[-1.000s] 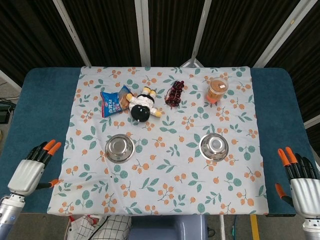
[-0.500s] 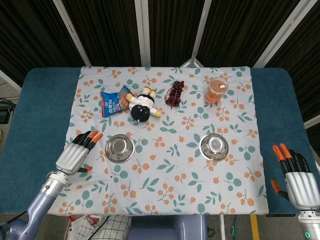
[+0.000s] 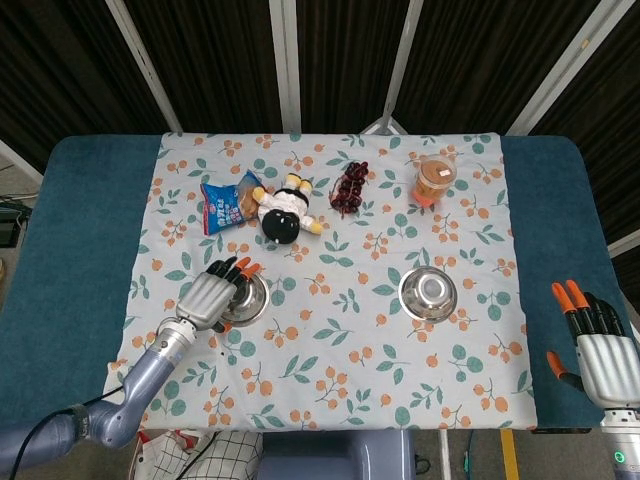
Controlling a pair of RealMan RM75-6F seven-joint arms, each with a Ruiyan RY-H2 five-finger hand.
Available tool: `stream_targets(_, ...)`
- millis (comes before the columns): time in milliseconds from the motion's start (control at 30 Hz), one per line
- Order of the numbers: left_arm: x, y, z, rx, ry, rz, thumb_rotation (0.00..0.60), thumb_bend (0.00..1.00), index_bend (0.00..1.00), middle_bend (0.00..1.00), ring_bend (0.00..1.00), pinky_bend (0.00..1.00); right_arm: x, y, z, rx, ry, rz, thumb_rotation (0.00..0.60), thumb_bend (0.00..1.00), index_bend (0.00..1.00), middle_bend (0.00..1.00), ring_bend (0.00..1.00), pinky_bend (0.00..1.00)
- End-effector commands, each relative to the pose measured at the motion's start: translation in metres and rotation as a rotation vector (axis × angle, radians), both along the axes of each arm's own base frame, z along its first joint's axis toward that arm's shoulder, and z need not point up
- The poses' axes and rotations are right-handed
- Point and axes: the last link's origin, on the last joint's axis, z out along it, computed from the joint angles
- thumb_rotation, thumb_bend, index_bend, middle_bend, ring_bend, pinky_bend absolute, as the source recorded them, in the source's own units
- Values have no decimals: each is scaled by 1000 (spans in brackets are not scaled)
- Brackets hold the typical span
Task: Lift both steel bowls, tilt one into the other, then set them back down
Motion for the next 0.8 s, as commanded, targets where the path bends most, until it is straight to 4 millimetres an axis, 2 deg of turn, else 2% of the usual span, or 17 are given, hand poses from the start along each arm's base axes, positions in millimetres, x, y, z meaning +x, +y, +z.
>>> stream_targets(33, 4, 5, -11, -12, 30, 1, 593, 160, 0, 0, 0, 110, -1, 0, 3, -9, -5, -2, 600, 355, 0, 0, 0, 98)
stream_targets(133, 4, 7, -16, -16, 41, 15, 592, 162, 0, 4, 0, 118, -1, 0, 5, -14, -12, -3, 600, 356, 0, 0, 0, 98)
stream_targets(233, 4, 9, -20, -27, 53, 24, 592, 166, 12, 33, 0, 169, -2, 0, 7, -18, -15, -5, 600, 357, 0, 0, 0, 98)
stream_targets(367, 5, 10, -23, -24, 65, 24, 592, 173, 110, 121, 32, 263, -3, 0, 8, -20, -22, -13, 600, 356, 0, 0, 0, 98)
stream_targets(533, 5, 12, -28, -23, 81, 27, 600, 210, 278, 298, 208, 417, -4, -1, 8, -18, -29, -20, 600, 356, 0, 0, 0, 98)
stream_targets(800, 6, 15, -30, -5, 78, 20, 600, 243, 406, 514, 392, 588, -5, -2, 8, -13, -31, -30, 600, 355, 0, 0, 0, 98)
